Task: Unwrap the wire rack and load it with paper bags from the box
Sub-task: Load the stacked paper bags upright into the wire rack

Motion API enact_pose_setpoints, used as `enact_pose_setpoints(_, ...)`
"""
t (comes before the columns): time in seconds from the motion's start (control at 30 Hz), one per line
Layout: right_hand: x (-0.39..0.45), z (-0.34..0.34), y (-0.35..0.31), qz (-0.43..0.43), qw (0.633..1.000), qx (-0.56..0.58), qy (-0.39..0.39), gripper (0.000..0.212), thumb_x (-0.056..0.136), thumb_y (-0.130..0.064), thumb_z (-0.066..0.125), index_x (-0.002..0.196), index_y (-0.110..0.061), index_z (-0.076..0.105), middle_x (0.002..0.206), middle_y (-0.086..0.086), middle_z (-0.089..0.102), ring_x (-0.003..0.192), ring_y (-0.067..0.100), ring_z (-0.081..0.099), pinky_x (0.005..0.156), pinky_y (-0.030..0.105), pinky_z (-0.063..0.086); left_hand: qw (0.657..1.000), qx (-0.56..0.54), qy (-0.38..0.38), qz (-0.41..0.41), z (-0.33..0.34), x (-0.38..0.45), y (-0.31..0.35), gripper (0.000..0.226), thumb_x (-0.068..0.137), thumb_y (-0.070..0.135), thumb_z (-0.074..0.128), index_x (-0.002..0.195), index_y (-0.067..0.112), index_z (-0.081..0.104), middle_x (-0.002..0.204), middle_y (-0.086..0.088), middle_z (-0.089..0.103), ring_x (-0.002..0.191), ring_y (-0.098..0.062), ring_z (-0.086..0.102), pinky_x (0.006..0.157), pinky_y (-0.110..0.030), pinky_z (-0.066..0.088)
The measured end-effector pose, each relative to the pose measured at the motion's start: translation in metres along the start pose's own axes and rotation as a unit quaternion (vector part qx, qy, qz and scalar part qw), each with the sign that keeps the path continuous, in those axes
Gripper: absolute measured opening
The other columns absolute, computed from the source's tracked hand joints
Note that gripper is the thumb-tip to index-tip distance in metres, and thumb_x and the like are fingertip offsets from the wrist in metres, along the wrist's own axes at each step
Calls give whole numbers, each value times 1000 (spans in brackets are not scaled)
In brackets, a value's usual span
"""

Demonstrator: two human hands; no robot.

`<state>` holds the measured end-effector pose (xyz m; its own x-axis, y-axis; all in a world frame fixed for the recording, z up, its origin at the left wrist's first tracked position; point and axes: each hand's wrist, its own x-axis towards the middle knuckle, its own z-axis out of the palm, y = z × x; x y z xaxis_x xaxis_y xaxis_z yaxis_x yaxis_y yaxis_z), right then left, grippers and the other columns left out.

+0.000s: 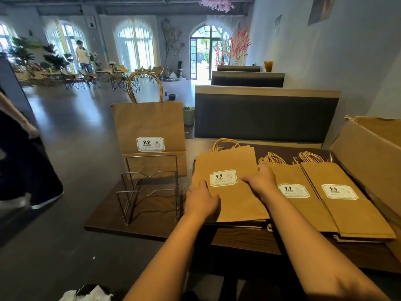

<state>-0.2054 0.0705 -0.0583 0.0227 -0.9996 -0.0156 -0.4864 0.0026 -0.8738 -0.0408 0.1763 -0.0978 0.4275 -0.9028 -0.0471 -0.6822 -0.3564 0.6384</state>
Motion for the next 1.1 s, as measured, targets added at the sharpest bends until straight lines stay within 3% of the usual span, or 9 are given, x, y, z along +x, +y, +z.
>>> enact_pose_setpoints(0.13,0,-23,-1,22,985,155,-76,23,94,-16,70,116,-23,65,109,3,74,95,22,72,78,40,61,997,-47,53,32,-11,1,1,61,93,36,63,146,16,38,136,-14,51,126,-36,52,103,-46,47)
enact_pose_setpoints(0.2,-3,-34,-1,-10,978,194,-72,24,95,-17,69,117,-27,66,109,-1,75,99,22,73,86,46,60,988,-113,83,56,-18,0,5,59,91,32,67,144,18,43,132,-8,54,122,-29,55,95,-39,50)
enact_pose_setpoints(0.37,-23,-55,-18,-86,960,263,-40,27,99,-17,64,118,-35,60,114,-5,73,104,14,71,83,39,60,955,-239,139,106,-47,-11,36,27,96,12,66,121,18,59,117,1,64,110,-19,60,81,-25,42)
enact_pose_setpoints(0.47,-32,-62,-47,-144,948,284,-14,31,101,-17,61,128,-32,54,119,-6,69,109,9,68,90,37,58,941,-260,175,130,-80,-9,52,38,94,3,67,128,19,59,111,10,59,105,-9,57,85,-22,43)
enact_pose_setpoints(0.6,-36,-60,-101,-238,943,233,-13,49,102,-19,58,146,-25,37,131,-10,61,118,1,60,98,29,51,908,-270,264,182,-139,1,58,38,91,-2,65,120,20,55,104,15,61,97,-6,60,78,-10,49)
enact_pose_setpoints(0.73,-36,-26,-154,-258,948,187,-18,47,104,-31,55,146,-32,34,132,-14,56,120,3,56,93,29,49,887,-248,340,189,-189,18,38,36,94,3,63,126,17,55,112,3,66,103,-14,64,92,-32,56)
enact_pose_setpoints(0.87,-39,35,-181,-277,951,134,-12,51,106,-33,49,152,-21,30,146,3,47,129,18,50,96,27,43,879,-190,407,161,-219,32,-5,39,96,6,63,131,22,52,112,8,62,105,-13,62,96,-40,56)
enact_pose_setpoints(0.97,-36,74,-191,-288,952,101,-36,43,107,-26,47,147,-14,35,142,7,53,128,23,55,90,23,45,886,-185,406,126,-230,39,-43,37,99,9,61,131,24,50,116,7,62,108,-13,63,97,-41,57)
enact_pose_setpoints(1.1,-39,105,-191,-297,952,22,-69,56,108,-33,43,157,-15,24,152,6,48,136,25,50,108,35,48,900,-190,380,100,-230,38,-80,32,100,9,59,130,19,50,119,-2,65,109,-15,64,93,-38,59)
